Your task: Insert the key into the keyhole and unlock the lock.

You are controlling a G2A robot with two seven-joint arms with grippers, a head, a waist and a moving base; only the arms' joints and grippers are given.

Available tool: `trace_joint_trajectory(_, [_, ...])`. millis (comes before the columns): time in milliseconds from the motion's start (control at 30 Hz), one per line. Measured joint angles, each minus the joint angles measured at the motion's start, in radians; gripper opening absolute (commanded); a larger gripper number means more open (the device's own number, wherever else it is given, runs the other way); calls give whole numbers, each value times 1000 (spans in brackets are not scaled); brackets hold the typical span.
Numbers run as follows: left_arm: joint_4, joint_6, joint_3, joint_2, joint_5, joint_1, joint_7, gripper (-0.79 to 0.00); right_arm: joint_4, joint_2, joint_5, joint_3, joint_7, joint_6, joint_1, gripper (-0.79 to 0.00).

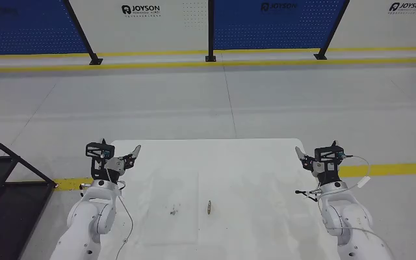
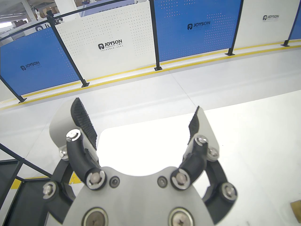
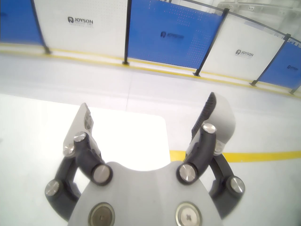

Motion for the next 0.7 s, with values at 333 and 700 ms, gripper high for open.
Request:
trace_joint_trajectory(333, [-42, -74, 23, 1, -4, 37, -24, 0, 0, 0, 0, 0, 0, 0, 0, 0])
trace_joint_trajectory(700, [-255, -330, 103, 15, -15, 209, -475, 0, 0, 0, 0, 0, 0, 0, 0, 0])
